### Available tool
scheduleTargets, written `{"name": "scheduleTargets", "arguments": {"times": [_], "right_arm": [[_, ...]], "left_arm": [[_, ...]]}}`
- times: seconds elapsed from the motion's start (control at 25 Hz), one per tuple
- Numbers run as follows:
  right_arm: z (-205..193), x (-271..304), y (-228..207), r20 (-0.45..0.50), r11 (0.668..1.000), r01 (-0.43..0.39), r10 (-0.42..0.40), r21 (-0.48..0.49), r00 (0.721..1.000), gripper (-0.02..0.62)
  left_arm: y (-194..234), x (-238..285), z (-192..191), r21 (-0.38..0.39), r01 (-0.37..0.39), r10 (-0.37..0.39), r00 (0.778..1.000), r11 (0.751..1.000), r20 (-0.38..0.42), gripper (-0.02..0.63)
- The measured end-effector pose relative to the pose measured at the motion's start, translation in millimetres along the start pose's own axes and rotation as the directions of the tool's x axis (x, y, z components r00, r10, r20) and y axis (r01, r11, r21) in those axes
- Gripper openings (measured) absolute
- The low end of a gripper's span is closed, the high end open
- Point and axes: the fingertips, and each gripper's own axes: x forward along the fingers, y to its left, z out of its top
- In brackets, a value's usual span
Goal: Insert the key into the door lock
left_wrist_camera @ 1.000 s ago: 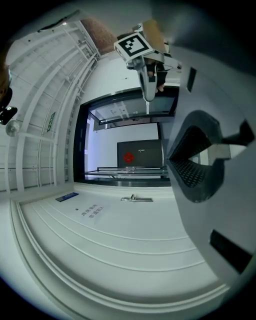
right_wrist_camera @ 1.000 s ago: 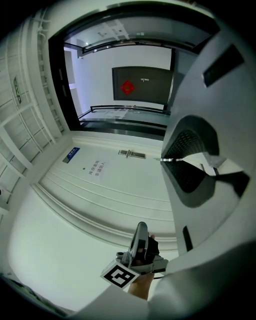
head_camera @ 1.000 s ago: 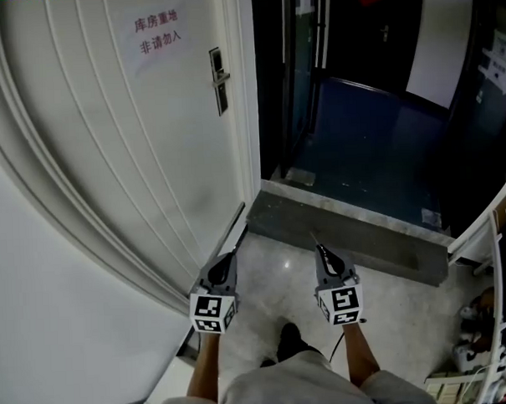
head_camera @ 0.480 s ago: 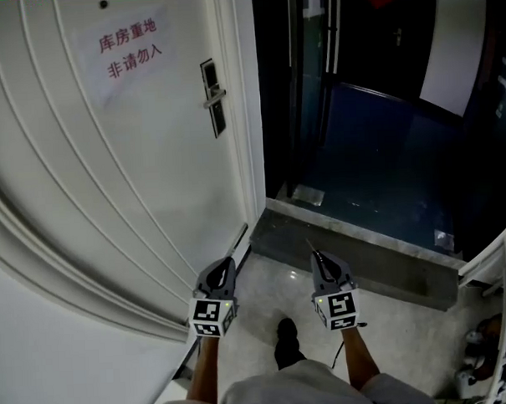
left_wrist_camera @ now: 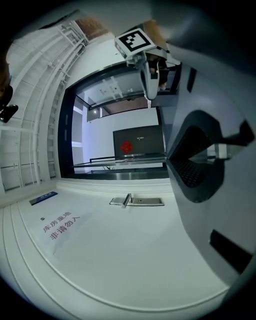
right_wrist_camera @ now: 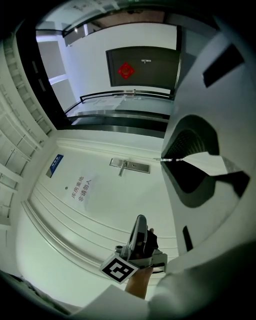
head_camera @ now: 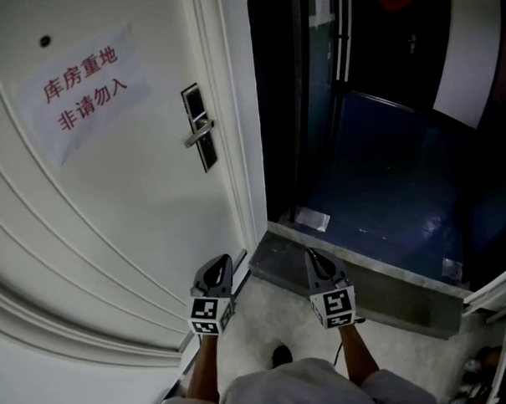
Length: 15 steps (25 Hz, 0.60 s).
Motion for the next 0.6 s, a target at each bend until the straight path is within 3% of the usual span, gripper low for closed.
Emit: {"name": "scheduleTargets", "arguments": {"times": [0.16,0.32,0.6], "right_arm": [[-8.6,41.2,-18.9,-0.006,1.0,-0.028,0.028,0.003,1.0,0.029],[-23.9,78.1,-30.9,-0.022,0.999,-0.04,0.041,0.023,0.999,0.029],[-35.4,135.1,-32.3,-0.051,0.997,-0.068,0.07,0.045,0.996,0.029]], "left_arm": [[10.8,41.3,2.6,-0.003,-0.014,0.014,1.0,1.0,0.004,0.017],[27.0,67.7,-11.8,-0.009,-0.032,0.032,0.999,0.999,-0.044,0.018],[65.8,100.3,-22.5,-0.019,-0.065,0.064,0.996,0.998,-0.062,0.018]]}}
